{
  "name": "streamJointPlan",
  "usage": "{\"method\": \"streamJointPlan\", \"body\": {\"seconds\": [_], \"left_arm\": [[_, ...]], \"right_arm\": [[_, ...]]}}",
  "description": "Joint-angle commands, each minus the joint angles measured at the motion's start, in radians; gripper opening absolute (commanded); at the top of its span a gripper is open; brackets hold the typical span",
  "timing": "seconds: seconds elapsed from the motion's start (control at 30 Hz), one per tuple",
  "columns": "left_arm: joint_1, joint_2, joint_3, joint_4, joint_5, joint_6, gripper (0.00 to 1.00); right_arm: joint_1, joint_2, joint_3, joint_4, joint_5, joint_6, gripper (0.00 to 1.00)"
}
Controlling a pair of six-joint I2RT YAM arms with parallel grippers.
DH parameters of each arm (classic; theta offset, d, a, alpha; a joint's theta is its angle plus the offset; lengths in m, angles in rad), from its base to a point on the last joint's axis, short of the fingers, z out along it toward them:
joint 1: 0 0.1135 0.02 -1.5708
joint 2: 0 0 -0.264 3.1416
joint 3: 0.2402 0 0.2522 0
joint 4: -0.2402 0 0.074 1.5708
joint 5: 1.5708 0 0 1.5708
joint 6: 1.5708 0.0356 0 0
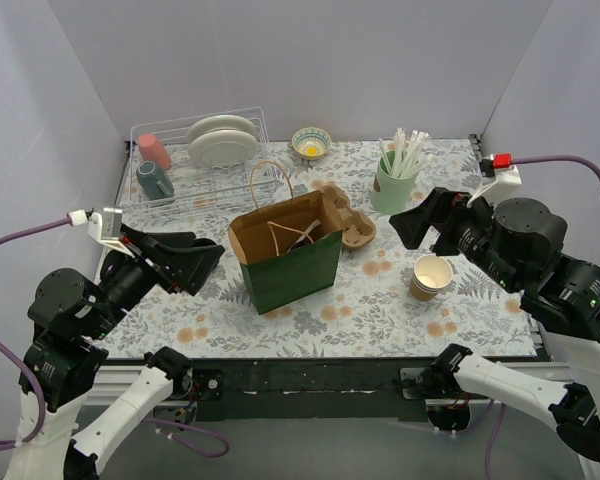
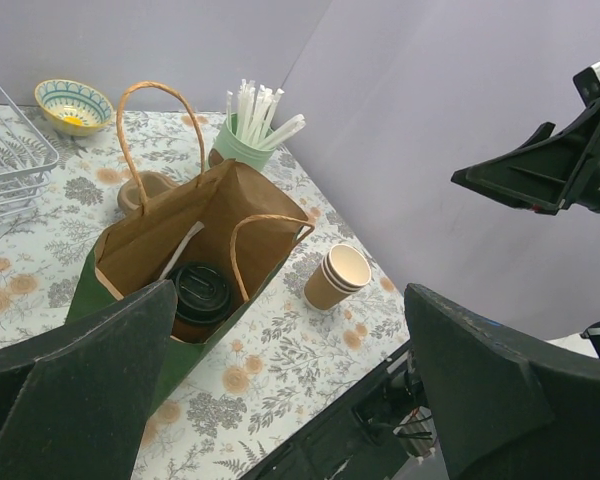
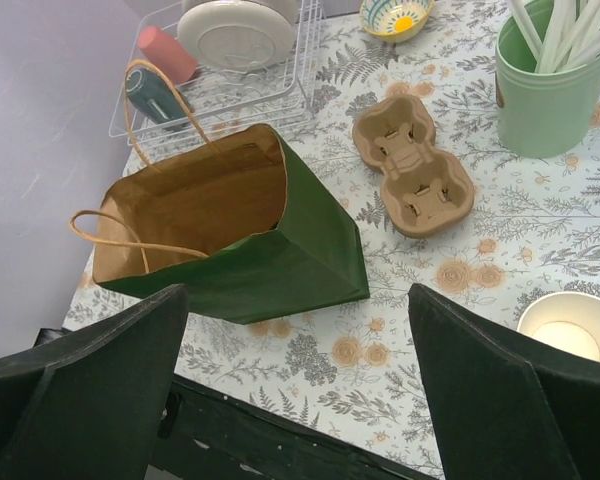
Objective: Pack the takeout coffee
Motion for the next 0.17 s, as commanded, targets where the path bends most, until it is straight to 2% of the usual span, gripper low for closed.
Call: {"method": "streamJointPlan", "body": {"seconds": [0.0, 0.13], "left_arm": [[0.002, 0.019, 0.020, -0.009, -0.005, 0.004, 0.98], [0.002, 0.028, 0.027, 0.002, -0.011, 0.013, 0.98]], "right_arm": [[0.003, -0.006, -0.001, 0.072, 0.016, -0.011, 0.99], [0.003, 0.014, 0.006, 0.061, 0.014, -0.019, 0.99]]}}
